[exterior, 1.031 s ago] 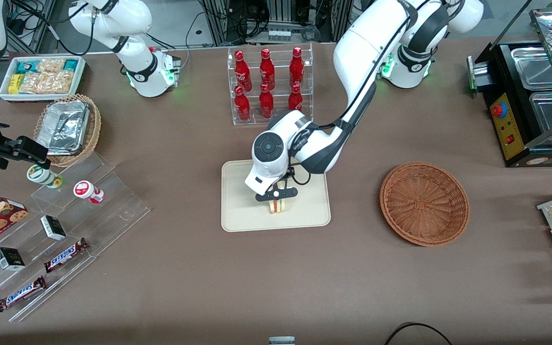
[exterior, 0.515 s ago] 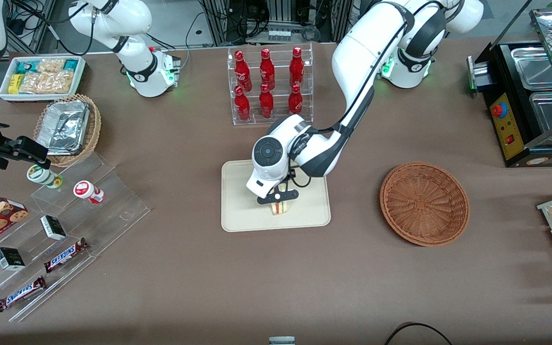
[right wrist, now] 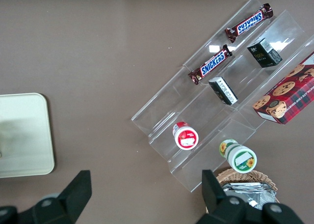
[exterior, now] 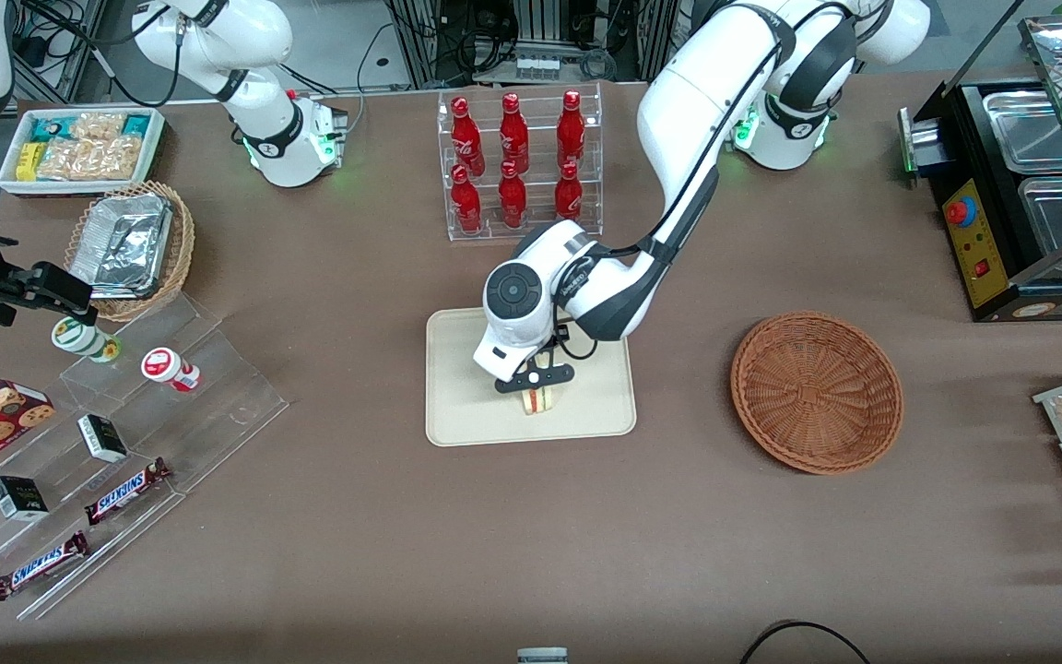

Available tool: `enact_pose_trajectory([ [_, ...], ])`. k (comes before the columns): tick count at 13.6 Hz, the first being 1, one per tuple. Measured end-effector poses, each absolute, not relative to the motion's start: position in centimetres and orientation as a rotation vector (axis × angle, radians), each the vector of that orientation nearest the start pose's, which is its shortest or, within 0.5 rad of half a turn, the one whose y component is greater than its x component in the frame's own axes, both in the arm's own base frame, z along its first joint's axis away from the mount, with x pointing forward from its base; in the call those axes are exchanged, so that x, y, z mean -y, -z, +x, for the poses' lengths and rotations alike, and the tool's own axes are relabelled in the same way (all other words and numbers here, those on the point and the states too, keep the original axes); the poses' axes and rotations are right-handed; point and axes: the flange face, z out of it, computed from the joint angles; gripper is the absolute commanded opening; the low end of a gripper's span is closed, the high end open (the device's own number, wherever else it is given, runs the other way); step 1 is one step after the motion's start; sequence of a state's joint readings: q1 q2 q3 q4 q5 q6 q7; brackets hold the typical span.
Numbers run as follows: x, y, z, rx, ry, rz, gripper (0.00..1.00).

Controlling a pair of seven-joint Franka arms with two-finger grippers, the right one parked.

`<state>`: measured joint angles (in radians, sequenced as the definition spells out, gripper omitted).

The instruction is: Place sandwich from basket to tray

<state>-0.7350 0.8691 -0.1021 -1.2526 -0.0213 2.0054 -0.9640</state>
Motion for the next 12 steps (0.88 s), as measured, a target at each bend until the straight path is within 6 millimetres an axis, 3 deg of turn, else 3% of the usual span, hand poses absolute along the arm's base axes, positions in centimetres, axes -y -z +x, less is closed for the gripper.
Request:
enact_pose_trajectory([
  [7,53.9,-23.5,51.0,0.263,-0.234,-3.088,1.00],
  [10,54.0,-26.4,51.3,0.264,-0.221,-3.096,1.00],
  [12,54.0,-29.5,51.3,0.261,-0.214,-3.099,1.00],
])
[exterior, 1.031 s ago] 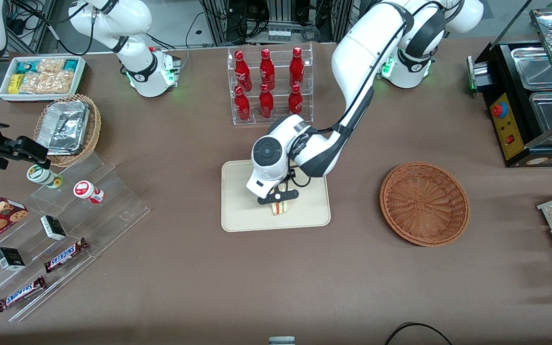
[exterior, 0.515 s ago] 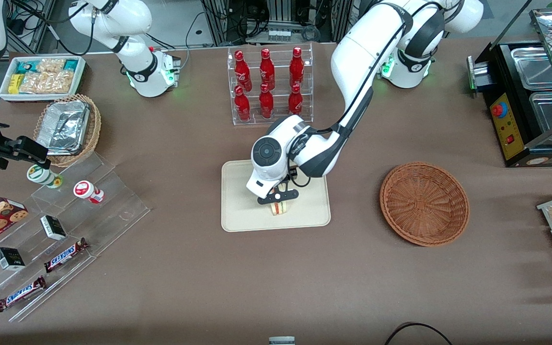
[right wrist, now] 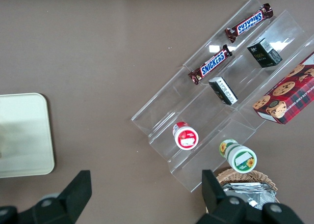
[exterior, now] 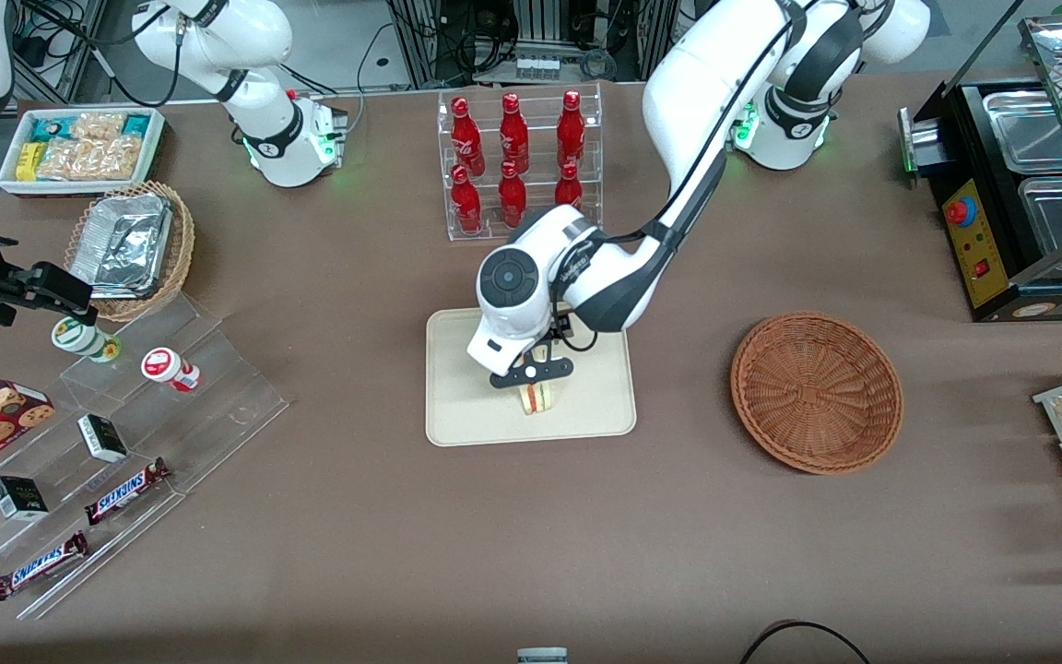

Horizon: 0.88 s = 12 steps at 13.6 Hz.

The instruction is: Place sandwich from basket to tray

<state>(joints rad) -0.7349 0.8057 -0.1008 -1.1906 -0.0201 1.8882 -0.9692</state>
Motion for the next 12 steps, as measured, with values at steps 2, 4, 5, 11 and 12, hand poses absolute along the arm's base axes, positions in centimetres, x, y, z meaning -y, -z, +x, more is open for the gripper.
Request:
enact_pose_trajectory([
  [2,53.7,-33.2,51.1,0.255,-0.211,-3.097,1.00],
  [4,53.2,-35.7,51.2,0.261,-0.194,-3.104,1.00],
  [5,52.8,-36.4,51.5,0.271,-0.186,-3.108,1.00],
  [11,44.3,-40.0,56.4,0.073,-0.309,-3.094,1.00],
  [12,42.3,-40.9,57.1,0.063,-0.340,-3.080,1.00],
])
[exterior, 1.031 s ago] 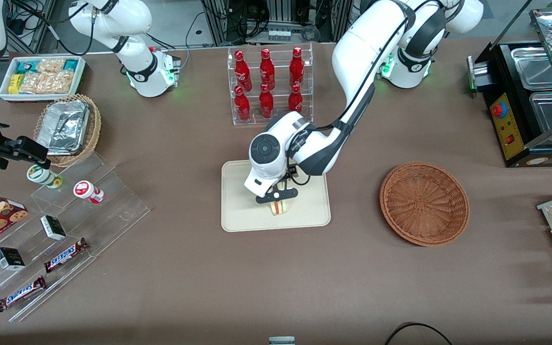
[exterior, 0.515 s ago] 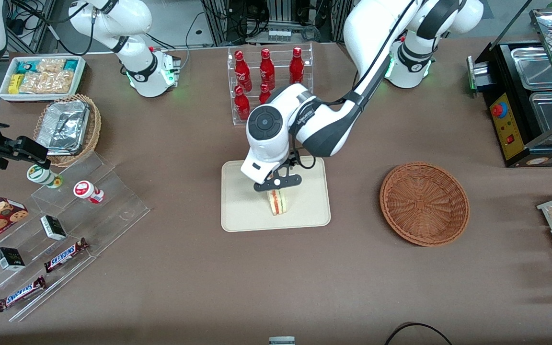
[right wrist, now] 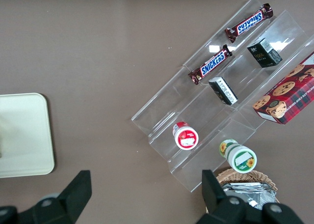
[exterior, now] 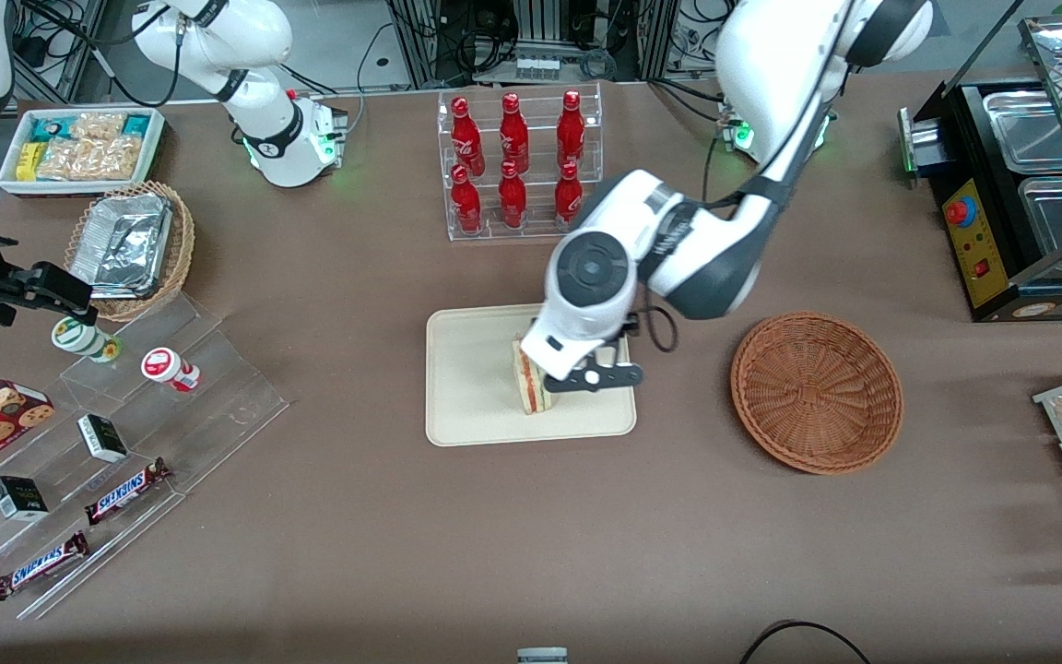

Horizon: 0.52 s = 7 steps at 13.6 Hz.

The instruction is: Place sandwich from basket to tray

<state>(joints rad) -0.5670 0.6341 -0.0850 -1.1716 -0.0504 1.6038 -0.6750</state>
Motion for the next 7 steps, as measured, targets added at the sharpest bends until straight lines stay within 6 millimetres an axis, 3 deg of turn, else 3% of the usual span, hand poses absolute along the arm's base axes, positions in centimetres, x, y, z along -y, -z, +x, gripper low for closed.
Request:
enact_pose_trajectory([
  [3,35.2,-43.8,59.6,0.175,-0.389,-3.060,1.00],
  [7,27.0,-46.2,60.6,0.179,-0.405,-3.074,1.00],
])
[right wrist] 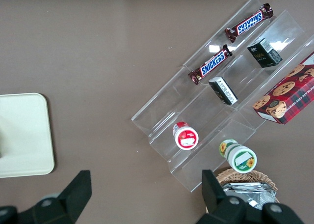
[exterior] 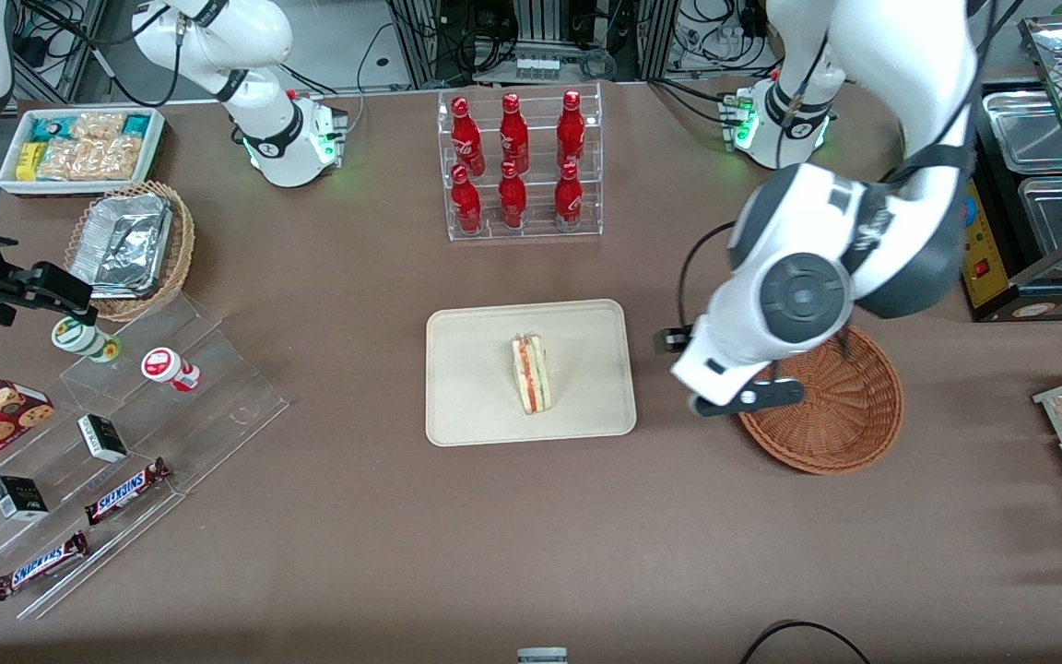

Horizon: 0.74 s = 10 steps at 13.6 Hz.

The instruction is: Place sandwich from basket to tray

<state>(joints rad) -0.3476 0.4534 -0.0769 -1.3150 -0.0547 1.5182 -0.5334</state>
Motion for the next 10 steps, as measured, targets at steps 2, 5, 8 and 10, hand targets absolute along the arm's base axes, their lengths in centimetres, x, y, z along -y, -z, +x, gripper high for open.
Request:
enact_pose_trajectory([
  [2,23.5,-47.2,60.9,0.148,-0.407,-3.089,1.00],
  [5,17.8,-48.8,60.8,0.102,-0.403,-3.113,1.00],
  [8,13.9,-50.3,60.1,0.108,-0.387,-3.128,1.00],
  [10,13.1,-51.4,59.7,0.106,-0.369,-3.135,1.00],
])
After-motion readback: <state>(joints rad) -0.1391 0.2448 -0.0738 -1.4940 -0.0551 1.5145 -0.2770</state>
